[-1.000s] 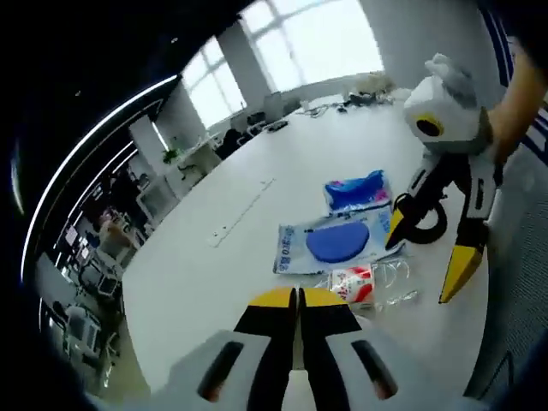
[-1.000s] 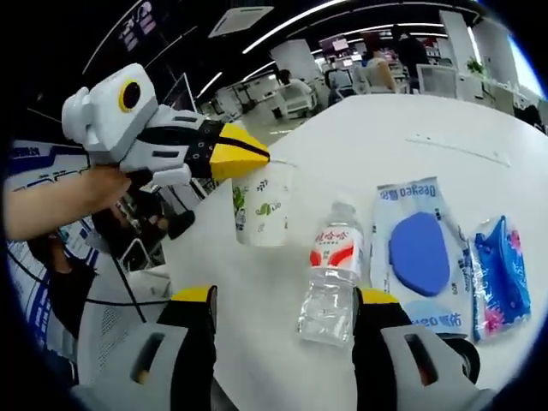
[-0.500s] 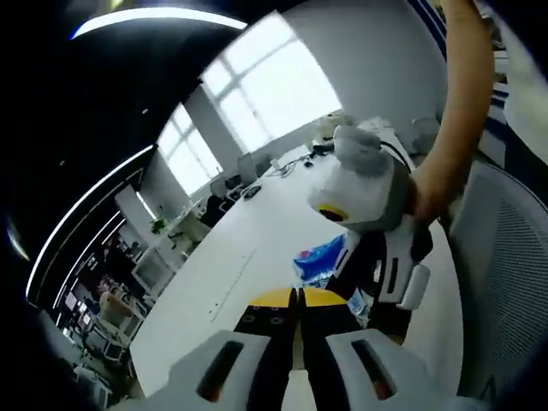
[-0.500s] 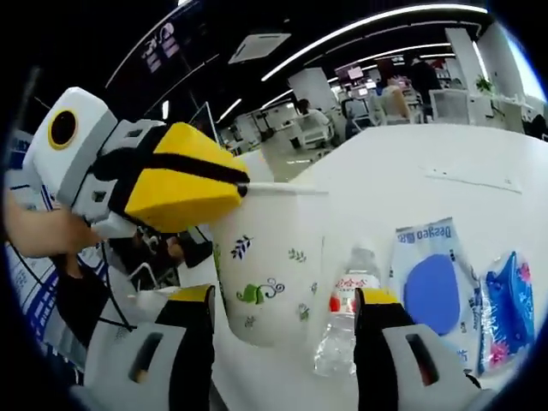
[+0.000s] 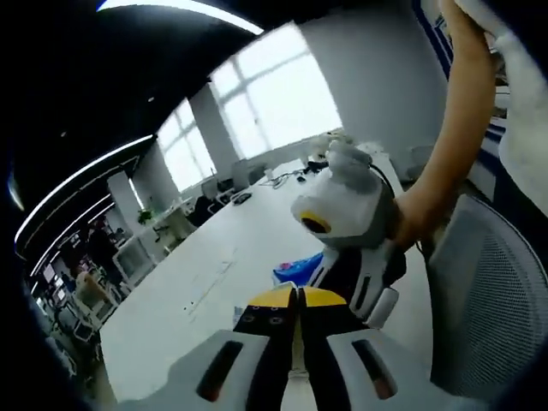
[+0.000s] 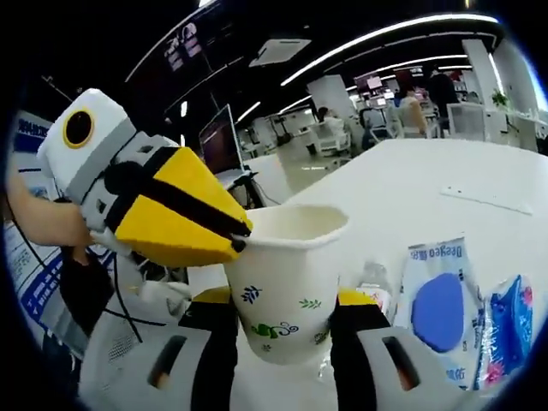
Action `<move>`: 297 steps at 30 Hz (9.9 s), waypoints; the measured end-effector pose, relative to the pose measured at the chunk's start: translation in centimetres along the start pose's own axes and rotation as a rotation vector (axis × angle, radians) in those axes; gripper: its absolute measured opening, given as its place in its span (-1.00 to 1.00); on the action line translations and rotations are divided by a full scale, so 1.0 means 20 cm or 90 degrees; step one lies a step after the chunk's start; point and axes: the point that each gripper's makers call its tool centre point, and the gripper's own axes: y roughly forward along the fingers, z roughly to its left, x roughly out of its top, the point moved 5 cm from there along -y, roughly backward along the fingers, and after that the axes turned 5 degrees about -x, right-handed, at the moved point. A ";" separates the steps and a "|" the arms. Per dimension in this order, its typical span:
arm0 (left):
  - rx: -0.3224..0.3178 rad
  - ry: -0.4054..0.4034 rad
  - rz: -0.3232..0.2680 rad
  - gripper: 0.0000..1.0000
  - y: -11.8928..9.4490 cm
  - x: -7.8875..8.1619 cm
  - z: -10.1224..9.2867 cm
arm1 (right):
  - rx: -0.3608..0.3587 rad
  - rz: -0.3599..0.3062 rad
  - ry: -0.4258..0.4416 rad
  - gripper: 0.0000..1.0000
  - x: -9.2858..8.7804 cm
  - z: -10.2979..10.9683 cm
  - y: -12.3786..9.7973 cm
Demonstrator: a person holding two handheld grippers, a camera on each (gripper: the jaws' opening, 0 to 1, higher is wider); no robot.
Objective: Arrange the tabletop items into an orderly group along one side of the table until the central work area is clear of visible clutter.
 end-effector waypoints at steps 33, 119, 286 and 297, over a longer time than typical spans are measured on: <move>0.038 -0.310 0.014 -0.28 0.00 -0.32 -0.18 | 0.005 -0.044 -0.130 -0.21 -0.26 0.03 -0.07; -0.046 -0.245 0.140 -0.37 0.10 -0.63 -0.40 | 0.009 0.109 -0.190 -0.23 -0.55 0.04 -0.25; 0.104 -0.362 0.010 -0.29 -0.04 -0.47 0.22 | 0.056 0.005 -0.347 -0.09 0.07 -0.08 0.11; 0.101 -0.289 0.017 -0.29 -0.12 -0.45 0.24 | 0.090 -0.140 -0.246 -0.17 0.44 -0.14 -0.05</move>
